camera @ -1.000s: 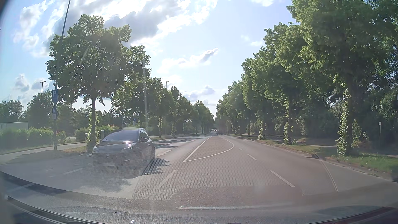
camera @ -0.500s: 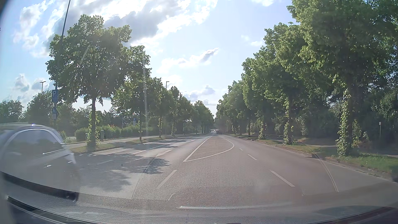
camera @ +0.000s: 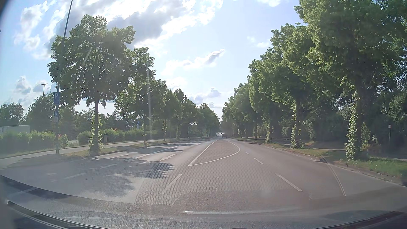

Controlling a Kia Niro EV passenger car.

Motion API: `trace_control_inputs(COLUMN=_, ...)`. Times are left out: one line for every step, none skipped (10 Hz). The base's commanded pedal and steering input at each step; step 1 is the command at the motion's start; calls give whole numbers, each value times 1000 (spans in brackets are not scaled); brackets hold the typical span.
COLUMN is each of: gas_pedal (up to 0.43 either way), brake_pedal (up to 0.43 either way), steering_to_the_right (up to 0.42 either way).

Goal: Follow the waypoints while adhering to traffic rules and regulations

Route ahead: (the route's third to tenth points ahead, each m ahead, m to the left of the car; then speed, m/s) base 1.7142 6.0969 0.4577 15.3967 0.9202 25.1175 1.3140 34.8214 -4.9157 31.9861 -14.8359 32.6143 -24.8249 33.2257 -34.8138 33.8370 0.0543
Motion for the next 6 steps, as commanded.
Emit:
trace_control_inputs(gas_pedal=0, brake_pedal=12, steering_to_the_right=-584)
trace_control_inputs(gas_pedal=0, brake_pedal=12, steering_to_the_right=-623)
trace_control_inputs(gas_pedal=20, brake_pedal=18, steering_to_the_right=-650)
trace_control_inputs(gas_pedal=20, brake_pedal=12, steering_to_the_right=-684)
trace_control_inputs(gas_pedal=20, brake_pedal=12, steering_to_the_right=-723)
trace_control_inputs(gas_pedal=20, brake_pedal=18, steering_to_the_right=-765)
